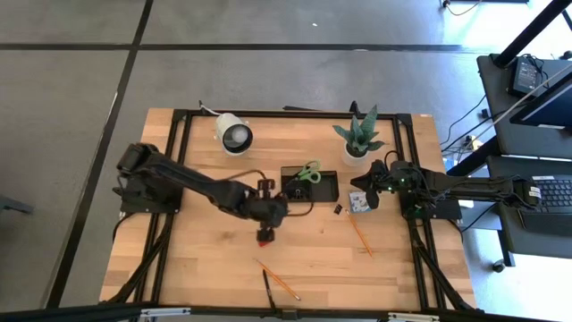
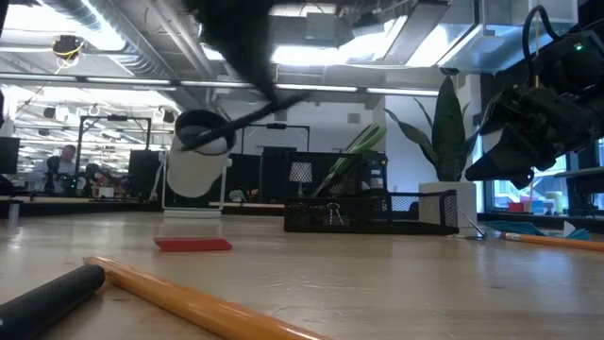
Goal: Pick and place office supplies into organizer
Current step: Put the top black pen in the desk organizer
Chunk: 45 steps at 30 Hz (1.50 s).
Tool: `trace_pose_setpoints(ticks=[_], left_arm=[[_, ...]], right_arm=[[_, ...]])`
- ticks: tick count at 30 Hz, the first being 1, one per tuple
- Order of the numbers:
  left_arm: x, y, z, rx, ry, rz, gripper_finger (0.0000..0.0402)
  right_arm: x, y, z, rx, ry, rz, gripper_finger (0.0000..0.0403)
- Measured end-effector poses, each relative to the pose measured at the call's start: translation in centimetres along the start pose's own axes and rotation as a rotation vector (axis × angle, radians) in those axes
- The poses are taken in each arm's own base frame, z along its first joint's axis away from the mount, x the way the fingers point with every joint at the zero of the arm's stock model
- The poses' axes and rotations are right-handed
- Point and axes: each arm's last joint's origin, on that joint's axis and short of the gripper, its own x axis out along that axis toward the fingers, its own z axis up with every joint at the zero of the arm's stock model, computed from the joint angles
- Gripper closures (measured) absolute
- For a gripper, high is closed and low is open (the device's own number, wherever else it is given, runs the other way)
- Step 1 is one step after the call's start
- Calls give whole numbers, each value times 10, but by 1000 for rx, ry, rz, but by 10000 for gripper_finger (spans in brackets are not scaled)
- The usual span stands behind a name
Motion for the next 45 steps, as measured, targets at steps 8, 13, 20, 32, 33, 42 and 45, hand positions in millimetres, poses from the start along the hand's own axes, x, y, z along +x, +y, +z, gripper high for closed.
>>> trace_pose_setpoints(ticks=[8, 13, 20, 32, 33, 42, 45], left_arm=[[-28, 32, 43, -116, -429, 151, 384], [-14, 57, 54, -191, -495, 200, 384], [12, 83, 61, -222, -513, 258, 384], [54, 93, 37, -292, -475, 288, 384], [58, 92, 31, -302, -481, 284, 384], [75, 88, 2, -322, -457, 287, 384], [78, 88, -3, -325, -443, 298, 384]], right_arm=[[0, 0, 1, 5, -6, 2, 352], [0, 0, 1, 5, -6, 3, 352], [0, 0, 1, 7, -5, 3, 352], [0, 0, 0, 5, -1, 1, 352], [0, 0, 0, 5, -1, 1, 352], [0, 0, 0, 5, -1, 1, 352], [0, 0, 0, 5, -2, 2, 352]])
